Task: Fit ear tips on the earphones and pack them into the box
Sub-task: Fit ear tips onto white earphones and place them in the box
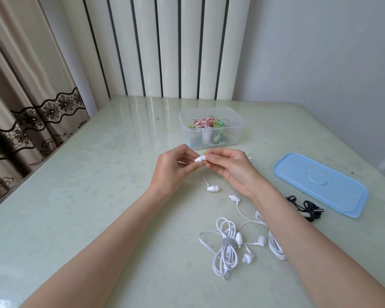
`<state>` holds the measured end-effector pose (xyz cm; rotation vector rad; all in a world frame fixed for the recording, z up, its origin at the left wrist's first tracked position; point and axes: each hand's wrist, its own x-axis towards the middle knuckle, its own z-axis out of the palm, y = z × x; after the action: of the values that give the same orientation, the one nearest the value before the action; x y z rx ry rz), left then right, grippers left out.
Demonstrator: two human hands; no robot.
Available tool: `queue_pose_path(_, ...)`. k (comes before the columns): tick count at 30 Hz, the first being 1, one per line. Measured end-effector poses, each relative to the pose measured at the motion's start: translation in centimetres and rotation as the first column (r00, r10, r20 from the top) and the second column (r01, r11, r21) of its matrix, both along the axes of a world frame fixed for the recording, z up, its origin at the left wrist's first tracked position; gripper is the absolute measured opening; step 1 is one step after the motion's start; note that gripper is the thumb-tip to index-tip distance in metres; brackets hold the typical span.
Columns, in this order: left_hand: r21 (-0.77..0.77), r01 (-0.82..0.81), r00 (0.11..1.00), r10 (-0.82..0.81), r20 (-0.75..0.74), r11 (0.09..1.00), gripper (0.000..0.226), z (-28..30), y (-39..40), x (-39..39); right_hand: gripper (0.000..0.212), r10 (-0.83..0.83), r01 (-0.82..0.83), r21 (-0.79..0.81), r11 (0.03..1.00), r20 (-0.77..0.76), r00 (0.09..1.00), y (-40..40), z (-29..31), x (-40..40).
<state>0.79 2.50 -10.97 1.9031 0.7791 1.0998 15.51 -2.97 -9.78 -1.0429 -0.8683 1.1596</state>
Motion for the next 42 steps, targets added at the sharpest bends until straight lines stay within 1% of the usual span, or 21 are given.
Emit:
queue_pose_path(3,-0.026,0.045,0.999,-0.045,0.017,0.999,0.015,0.1,0.1,-0.2,0.013,0.029,-0.032,-0.039,0.999,-0.058,0.998,-0.1,0.1,0.2)
queue_pose_path(7,-0.050,0.114,0.992,-0.111,0.055,0.992,0.015,0.1,0.0,-0.4,0.013,0.070,-0.079,-0.097,0.992,-0.092,0.993,-0.2,0.4,0.1)
queue_pose_path(11,-0.086,0.176,0.982,-0.170,0.078,0.981,0.016,0.4,0.2,-0.5,0.025,0.106,-0.123,-0.135,0.983,-0.127,0.986,-0.2,0.8,0.4)
queue_pose_path(14,-0.113,0.184,0.981,-0.174,0.089,0.976,0.014,0.2,0.3,-0.5,0.018,0.109,-0.128,-0.156,0.979,-0.124,0.986,-0.3,0.9,0.2)
queue_pose_path(17,-0.159,0.106,0.993,-0.096,0.071,0.982,0.014,-0.5,0.4,-0.3,0.011,0.062,-0.062,-0.123,0.991,-0.003,0.998,-0.3,1.0,0.2)
queue_pose_path(18,-0.169,0.069,0.997,-0.061,0.048,0.983,0.015,-0.7,0.5,-0.2,0.009,0.010,-0.001,-0.105,0.995,0.086,0.996,-0.3,1.2,0.5)
queue_pose_path(19,-0.175,0.035,0.999,-0.031,0.025,0.984,0.015,-0.9,0.7,-0.1,0.007,-0.060,0.079,-0.078,0.994,0.217,0.974,-0.2,1.6,0.9)
queue_pose_path(20,-0.177,0.008,1.000,-0.007,0.006,0.984,0.015,-1.0,0.9,0.0,0.006,-0.132,0.161,-0.039,0.986,0.403,0.906,-0.2,2.1,1.5)
queue_pose_path(21,-0.175,-0.012,1.000,0.010,-0.010,0.984,0.015,-1.1,1.0,0.0,0.007,-0.168,0.217,-0.002,0.976,0.624,0.763,-0.1,2.6,2.0)
queue_pose_path(22,-0.165,-0.022,0.999,0.018,-0.027,0.986,0.015,-1.2,1.2,0.0,0.014,-0.125,0.218,-0.001,0.976,0.817,0.563,-0.1,2.7,2.3)
queue_pose_path(23,-0.149,-0.027,0.999,0.020,-0.049,0.988,0.016,-1.3,1.3,0.0,0.024,-0.020,0.190,-0.054,0.980,0.931,0.364,0.0,2.5,2.2)
queue_pose_path(24,-0.133,-0.029,0.997,0.020,-0.071,0.991,0.016,-1.5,1.3,0.0,0.032,0.086,0.168,-0.122,0.978,0.974,0.207,0.1,2.0,2.0)
queue_pose_path(25,-0.123,-0.031,0.996,0.021,-0.086,0.992,0.015,-1.6,1.3,0.1,0.033,0.143,0.164,-0.160,0.973,0.983,0.112,0.2,1.4,1.6)
queue_pose_path(26,-0.118,-0.035,0.996,0.024,-0.090,0.992,0.012,-1.7,1.3,0.1,0.029,0.131,0.168,-0.140,0.976,0.989,0.063,0.2,1.0,1.2)
queue_pose_path(27,-0.116,-0.041,0.996,0.031,-0.084,0.992,0.009,-1.7,1.2,0.2,0.025,0.090,0.173,-0.098,0.980,0.995,0.048,0.4,0.8,0.9)
queue_pose_path(28,-0.123,-0.052,0.997,0.043,-0.071,0.991,0.007,-1.8,1.2,0.2,0.022,0.043,0.179,-0.054,0.982,0.997,0.064,0.6,1.2,0.7)
queue_pose_path(32,-0.231,-0.123,0.991,0.133,0.029,0.965,0.016,-1.9,1.3,-0.3,0.019,-0.191,0.268,0.124,0.955,0.952,0.238,2.3,6.4,1.4)
queue_pose_path(34,-0.252,-0.140,0.988,0.152,0.027,0.958,0.020,-1.8,1.2,-0.2,0.021,-0.298,0.342,0.196,0.919,0.914,0.275,3.5,9.9,2.2)
queue_pose_path(37,-0.253,-0.119,0.993,0.120,-0.008,0.960,0.022,-1.5,1.0,0.4,0.024,-0.399,0.452,0.271,0.850,0.892,0.214,5.6,14.2,3.8)
queue_pose_path(40,-0.256,-0.109,0.994,0.112,-0.002,0.960,0.022,-1.5,0.9,0.5,0.024,-0.367,0.497,0.251,0.830,0.918,0.150,7.6,15.8,4.0)
queue_pose_path(42,-0.252,-0.101,0.994,0.105,0.001,0.962,0.023,-1.5,0.9,0.5,0.025,-0.321,0.520,0.207,0.829,0.937,0.138,8.5,15.6,3.9)
